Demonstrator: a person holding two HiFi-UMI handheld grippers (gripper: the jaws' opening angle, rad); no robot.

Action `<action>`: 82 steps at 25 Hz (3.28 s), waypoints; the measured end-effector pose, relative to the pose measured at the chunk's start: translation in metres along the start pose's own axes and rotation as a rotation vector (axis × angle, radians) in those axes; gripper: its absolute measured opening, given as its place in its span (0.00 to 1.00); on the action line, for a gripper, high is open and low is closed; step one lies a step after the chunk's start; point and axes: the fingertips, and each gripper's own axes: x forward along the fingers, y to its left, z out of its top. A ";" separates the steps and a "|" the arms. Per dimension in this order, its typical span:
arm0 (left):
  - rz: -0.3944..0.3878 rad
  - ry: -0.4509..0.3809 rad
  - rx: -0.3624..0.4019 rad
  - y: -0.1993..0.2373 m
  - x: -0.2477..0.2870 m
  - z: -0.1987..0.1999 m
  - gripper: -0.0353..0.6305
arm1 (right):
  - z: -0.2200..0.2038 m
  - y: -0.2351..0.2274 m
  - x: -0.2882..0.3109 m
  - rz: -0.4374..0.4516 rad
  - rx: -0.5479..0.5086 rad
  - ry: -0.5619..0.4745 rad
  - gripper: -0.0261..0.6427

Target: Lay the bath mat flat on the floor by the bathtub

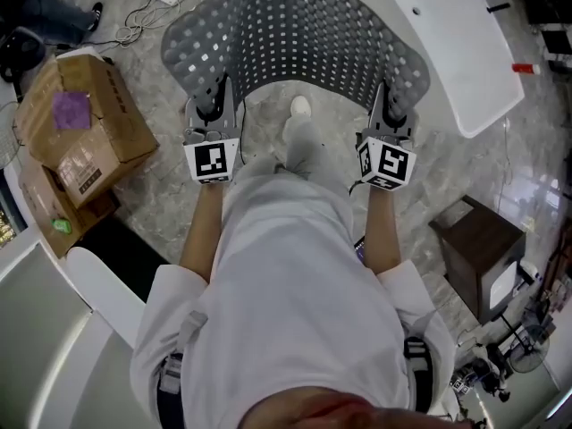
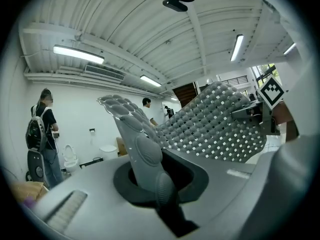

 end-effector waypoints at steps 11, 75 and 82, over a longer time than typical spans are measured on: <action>-0.016 -0.087 -0.036 0.017 -0.012 -0.001 0.09 | 0.025 0.016 -0.024 -0.070 -0.094 -0.043 0.06; -0.408 0.416 0.086 -0.176 0.284 -0.532 0.09 | -0.517 -0.124 0.177 -0.160 -0.261 0.586 0.06; -0.383 0.490 0.055 -0.165 0.300 -0.564 0.09 | -0.551 -0.143 0.196 -0.191 -0.358 0.683 0.06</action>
